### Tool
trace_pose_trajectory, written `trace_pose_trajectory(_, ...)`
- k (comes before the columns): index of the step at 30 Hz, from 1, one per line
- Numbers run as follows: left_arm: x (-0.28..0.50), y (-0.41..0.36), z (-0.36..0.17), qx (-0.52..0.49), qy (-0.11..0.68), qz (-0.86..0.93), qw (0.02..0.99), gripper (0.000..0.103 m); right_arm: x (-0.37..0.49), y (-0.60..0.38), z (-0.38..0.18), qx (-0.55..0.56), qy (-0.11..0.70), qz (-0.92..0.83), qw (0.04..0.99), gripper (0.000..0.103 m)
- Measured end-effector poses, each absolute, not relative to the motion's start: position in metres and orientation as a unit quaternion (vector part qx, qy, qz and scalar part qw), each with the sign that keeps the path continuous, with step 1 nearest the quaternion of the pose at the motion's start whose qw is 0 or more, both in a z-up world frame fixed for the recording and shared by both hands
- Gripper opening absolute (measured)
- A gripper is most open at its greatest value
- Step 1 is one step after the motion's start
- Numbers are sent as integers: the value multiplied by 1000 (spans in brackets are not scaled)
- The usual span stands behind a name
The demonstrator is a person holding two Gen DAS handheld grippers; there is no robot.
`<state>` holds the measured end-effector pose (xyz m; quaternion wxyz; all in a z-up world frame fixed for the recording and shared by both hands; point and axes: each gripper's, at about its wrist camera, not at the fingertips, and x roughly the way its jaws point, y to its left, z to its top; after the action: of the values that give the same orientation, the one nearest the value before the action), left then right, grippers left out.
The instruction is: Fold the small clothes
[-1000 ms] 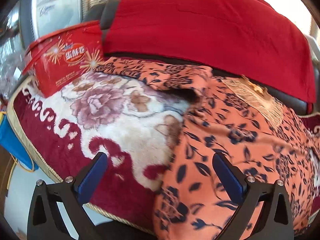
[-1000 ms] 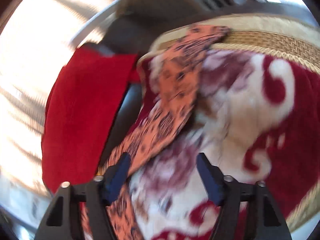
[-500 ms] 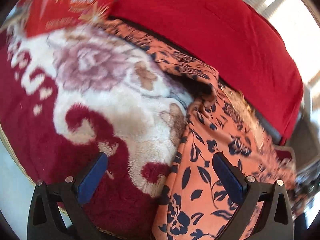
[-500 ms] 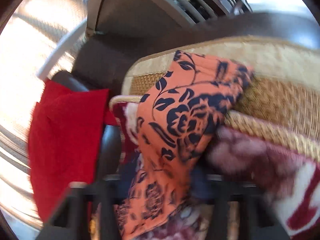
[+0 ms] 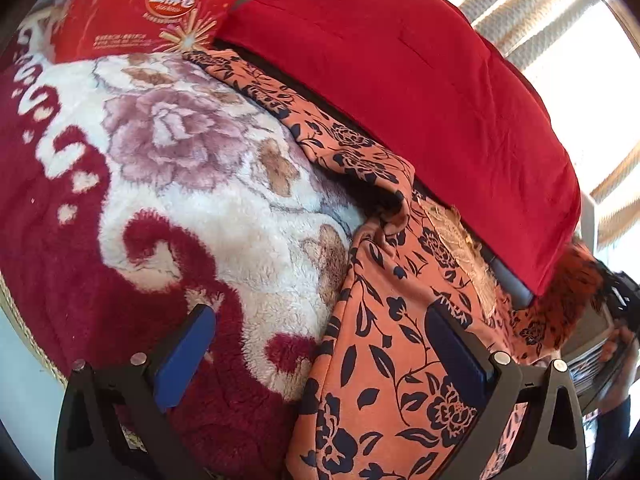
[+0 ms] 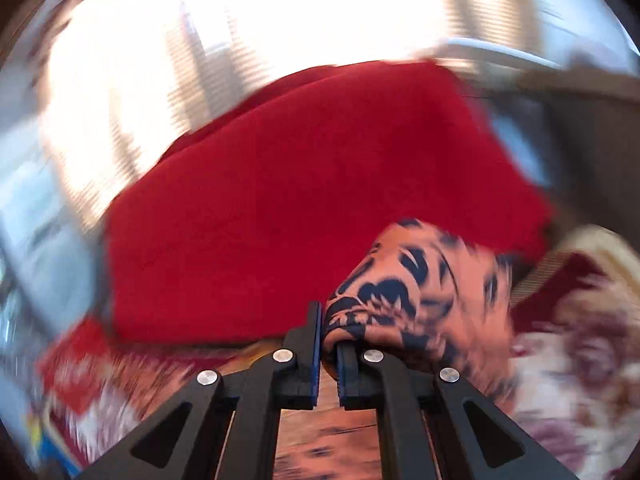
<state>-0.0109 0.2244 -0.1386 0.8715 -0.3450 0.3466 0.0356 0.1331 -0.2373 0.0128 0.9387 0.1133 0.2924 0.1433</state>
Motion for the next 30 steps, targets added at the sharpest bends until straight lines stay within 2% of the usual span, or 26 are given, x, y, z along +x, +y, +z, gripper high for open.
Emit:
trace_pose_trajectory(1, -12, 225, -139, -348, 346, 36, 870, 103, 137, -203, -7, 96, 323, 166, 927, 15)
trace_pose_trajectory(2, -13, 226, -139, -350, 346, 35, 870, 103, 145, -168, -35, 77, 377, 183, 904, 40)
trace_pose_trajectory(3, -13, 226, -139, -349, 346, 35, 870, 103, 148, -143, -64, 65, 425, 187, 883, 58)
trace_pose_trajectory(4, -14, 225, -138, -348, 345, 35, 871, 103, 149, -126, -90, 59, 454, 191, 868, 69)
trace_pose_trajectory(7, -18, 224, -136, -337, 344, 33, 876, 103, 126, -107, -133, 53, 484, 172, 856, 68)
trace_pose_trajectory(10, -20, 224, -134, -331, 339, 28, 880, 103, 112, -123, -125, 71, 473, 173, 861, 69)
trace_pose_trajectory(14, -15, 222, -135, -340, 344, 22, 875, 103, 86, -173, -112, 76, 447, 139, 881, 77)
trace_pose_trajectory(17, -14, 214, -132, -319, 346, 21, 882, 103, 80, -211, -120, 77, 438, 113, 888, 79)
trace_pose_trajectory(22, -5, 200, -117, -283, 368, 13, 886, 103, 65, -249, -167, 101, 433, 104, 890, 82)
trace_pose_trajectory(27, 43, 164, -73, -305, 356, -73, 880, 103, 59, -250, -165, 105, 412, 120, 897, 90)
trace_pose_trajectory(30, 94, 138, -70, -337, 375, -110, 857, 103, 60, -251, -168, 125, 404, 135, 896, 92)
